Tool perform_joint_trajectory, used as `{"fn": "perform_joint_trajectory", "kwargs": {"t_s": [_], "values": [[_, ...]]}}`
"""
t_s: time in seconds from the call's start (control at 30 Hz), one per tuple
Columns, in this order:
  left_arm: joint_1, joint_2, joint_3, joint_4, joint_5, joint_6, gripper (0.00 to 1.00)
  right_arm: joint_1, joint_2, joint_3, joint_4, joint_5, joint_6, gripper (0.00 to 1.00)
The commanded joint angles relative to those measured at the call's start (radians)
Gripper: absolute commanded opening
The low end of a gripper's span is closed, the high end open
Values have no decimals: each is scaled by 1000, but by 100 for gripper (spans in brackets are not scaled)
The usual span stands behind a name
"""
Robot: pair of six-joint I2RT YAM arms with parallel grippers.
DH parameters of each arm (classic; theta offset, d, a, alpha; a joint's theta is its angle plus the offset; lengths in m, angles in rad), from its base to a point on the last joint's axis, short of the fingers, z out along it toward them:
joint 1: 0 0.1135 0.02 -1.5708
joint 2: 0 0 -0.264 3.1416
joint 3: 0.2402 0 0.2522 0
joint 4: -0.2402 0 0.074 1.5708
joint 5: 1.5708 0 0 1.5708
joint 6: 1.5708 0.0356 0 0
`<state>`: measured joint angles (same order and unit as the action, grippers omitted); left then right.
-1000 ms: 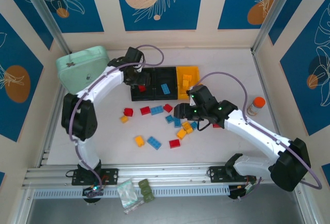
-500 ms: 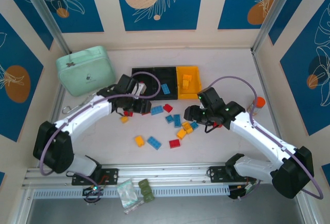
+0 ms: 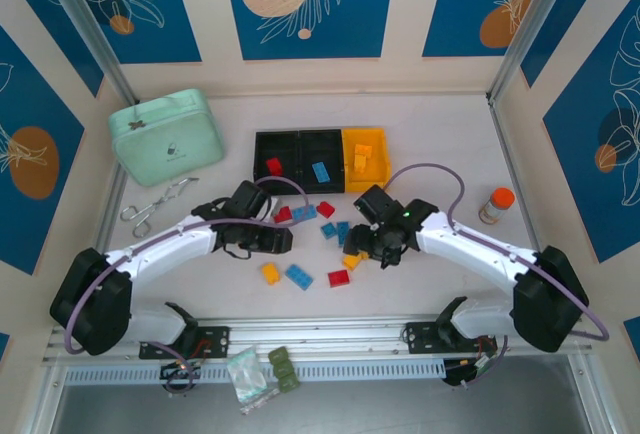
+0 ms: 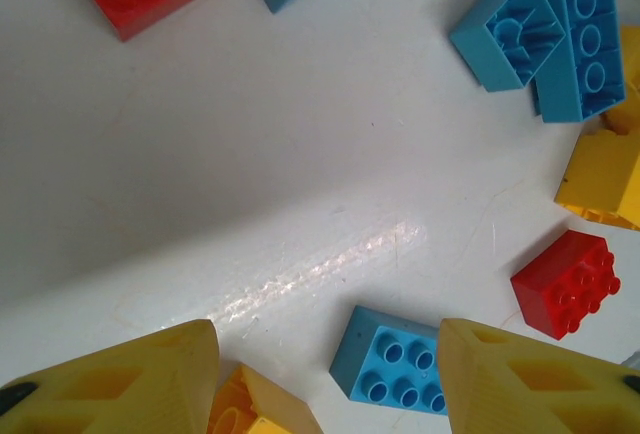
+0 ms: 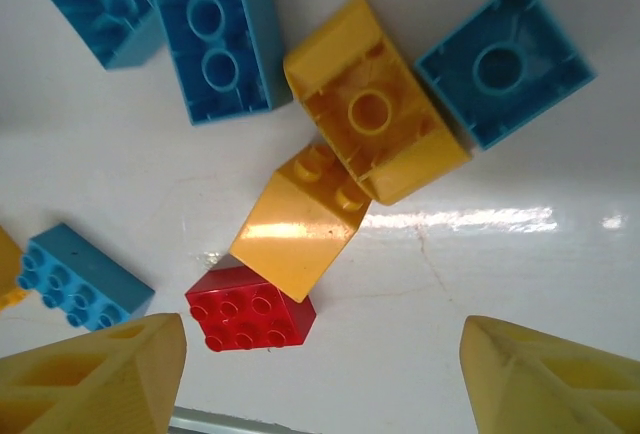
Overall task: Sort the legos into containers by color
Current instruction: Pick up the lego from the bottom-center of the table.
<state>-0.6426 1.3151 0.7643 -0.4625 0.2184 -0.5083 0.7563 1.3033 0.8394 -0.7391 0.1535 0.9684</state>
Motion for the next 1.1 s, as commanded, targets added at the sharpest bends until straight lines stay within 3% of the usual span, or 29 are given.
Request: {"fn": "perform_joint_trajectory", "kwargs": {"t_s": [0.0, 0.23, 0.47, 0.8, 1.07], "values": [[-14, -26, -22, 33, 23, -32, 59, 18, 63, 4, 17, 1, 88, 73], [-17, -53, -59, 39, 4, -45, 59, 27, 197, 54, 22, 14, 139, 70], [-20, -55, -97, 65, 9, -67, 59, 32, 259, 79, 37, 6, 139, 59], [-23, -28, -99, 93, 16, -78, 58, 31, 325, 97, 73, 3, 132, 61], [-28, -42, -114, 89, 6, -89, 58, 45, 327, 130, 60, -2, 104, 34]]}}
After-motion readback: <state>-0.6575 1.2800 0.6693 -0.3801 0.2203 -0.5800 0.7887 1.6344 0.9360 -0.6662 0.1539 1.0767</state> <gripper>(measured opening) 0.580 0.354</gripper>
